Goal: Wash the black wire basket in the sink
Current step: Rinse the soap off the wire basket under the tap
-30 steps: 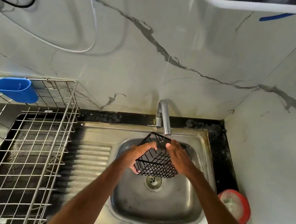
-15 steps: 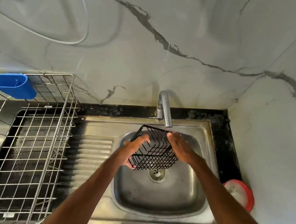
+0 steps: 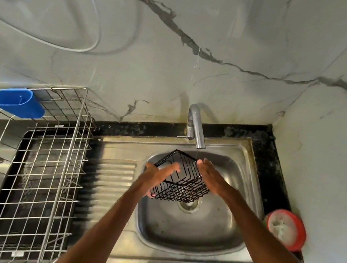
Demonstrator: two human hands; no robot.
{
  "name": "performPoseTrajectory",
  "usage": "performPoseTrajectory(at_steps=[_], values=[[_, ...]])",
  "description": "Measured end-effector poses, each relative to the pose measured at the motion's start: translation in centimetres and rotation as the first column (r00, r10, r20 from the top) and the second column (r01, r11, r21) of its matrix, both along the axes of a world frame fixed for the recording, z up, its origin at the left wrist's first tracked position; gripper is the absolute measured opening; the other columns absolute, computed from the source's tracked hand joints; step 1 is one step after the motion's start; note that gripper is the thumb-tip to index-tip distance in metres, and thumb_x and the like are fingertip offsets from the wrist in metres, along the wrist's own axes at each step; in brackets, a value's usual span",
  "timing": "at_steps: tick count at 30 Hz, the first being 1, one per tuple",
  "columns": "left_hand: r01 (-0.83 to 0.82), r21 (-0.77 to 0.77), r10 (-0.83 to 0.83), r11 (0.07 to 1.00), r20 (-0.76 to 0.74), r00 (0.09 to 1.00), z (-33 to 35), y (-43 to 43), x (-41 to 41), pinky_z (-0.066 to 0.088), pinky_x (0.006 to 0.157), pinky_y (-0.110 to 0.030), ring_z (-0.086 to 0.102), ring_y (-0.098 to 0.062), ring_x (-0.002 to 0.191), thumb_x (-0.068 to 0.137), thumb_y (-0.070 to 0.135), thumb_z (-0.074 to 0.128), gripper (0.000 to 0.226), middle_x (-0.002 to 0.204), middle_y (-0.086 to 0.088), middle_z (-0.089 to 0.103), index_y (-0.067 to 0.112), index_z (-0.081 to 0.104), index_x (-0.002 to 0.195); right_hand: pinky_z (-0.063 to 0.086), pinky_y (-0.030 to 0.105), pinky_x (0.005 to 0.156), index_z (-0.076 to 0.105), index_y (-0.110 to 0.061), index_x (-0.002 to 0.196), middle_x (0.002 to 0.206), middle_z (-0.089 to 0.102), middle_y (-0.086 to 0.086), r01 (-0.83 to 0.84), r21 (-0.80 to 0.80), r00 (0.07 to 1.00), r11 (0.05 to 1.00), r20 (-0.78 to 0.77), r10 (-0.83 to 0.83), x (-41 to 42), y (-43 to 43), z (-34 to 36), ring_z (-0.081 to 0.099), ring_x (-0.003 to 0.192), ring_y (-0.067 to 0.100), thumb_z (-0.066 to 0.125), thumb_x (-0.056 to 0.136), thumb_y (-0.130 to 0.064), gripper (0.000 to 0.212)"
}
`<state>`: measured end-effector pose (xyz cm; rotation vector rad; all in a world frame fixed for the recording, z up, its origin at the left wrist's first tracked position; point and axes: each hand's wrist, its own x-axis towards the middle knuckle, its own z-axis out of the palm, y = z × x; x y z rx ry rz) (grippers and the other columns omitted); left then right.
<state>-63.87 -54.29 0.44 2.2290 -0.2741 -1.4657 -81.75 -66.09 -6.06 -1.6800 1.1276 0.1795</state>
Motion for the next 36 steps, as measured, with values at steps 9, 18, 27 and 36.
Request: performPoseTrajectory(at_steps=[9, 18, 27, 36], values=[[-0.006, -0.095, -0.004, 0.995, -0.105, 0.994, -1.1, 1.2, 2.8, 0.063, 0.078, -0.055, 0.056, -0.042, 0.12, 0.068, 0.082, 0.072, 0.076, 0.144, -0.015, 0.044, 0.038, 0.058, 0.129, 0.01, 0.04, 0.126, 0.008, -0.024, 0.161, 0.169, 0.006, -0.003, -0.218, -0.221, 0.939, 0.951, 0.218, 0.266, 3.5, 0.3, 2.0, 0.005, 0.155, 0.011, 0.01, 0.103, -0.064, 0.071], [-0.139, -0.016, 0.135, 0.99, -0.145, 0.98, -1.1, 0.7, 2.3, 0.063, 0.078, -0.055, 0.057, -0.043, 0.114, 0.057, 0.089, 0.073, 0.096, 0.139, -0.02, 0.046, 0.03, 0.056, 0.13, 0.022, 0.054, 0.122, 0.035, -0.022, 0.153, 0.161, 0.032, 0.009, -0.105, -0.1, 0.994, 0.989, -0.044, 0.101, 1.6, -3.7, -0.1, 0.025, 0.151, 0.028, 0.004, 0.091, -0.082, 0.092], [-0.161, 0.02, 0.162, 0.987, -0.129, 0.978, -1.2, -0.6, 1.4, 0.064, 0.063, -0.047, 0.053, -0.046, 0.129, 0.024, 0.102, 0.064, 0.149, 0.147, -0.022, 0.045, 0.019, 0.043, 0.146, -0.005, 0.032, 0.12, -0.007, -0.023, 0.16, 0.166, -0.012, -0.008, -0.321, -0.266, 0.913, 0.909, 0.17, 0.372, 6.0, 3.0, 6.0, -0.01, 0.151, 0.006, 0.01, 0.103, -0.062, 0.072], [-0.094, 0.169, 0.124, 0.981, -0.173, 0.977, 0.0, -3.6, 0.7, 0.058, 0.092, -0.053, 0.055, -0.042, 0.122, 0.056, 0.082, 0.079, 0.103, 0.139, -0.023, 0.048, 0.017, 0.045, 0.128, 0.035, 0.049, 0.117, 0.047, -0.024, 0.142, 0.149, 0.048, 0.007, -0.02, -0.174, 0.979, 0.985, 0.198, 0.054, 0.6, -0.3, 3.6, 0.042, 0.141, 0.021, 0.019, 0.104, -0.06, 0.06]])
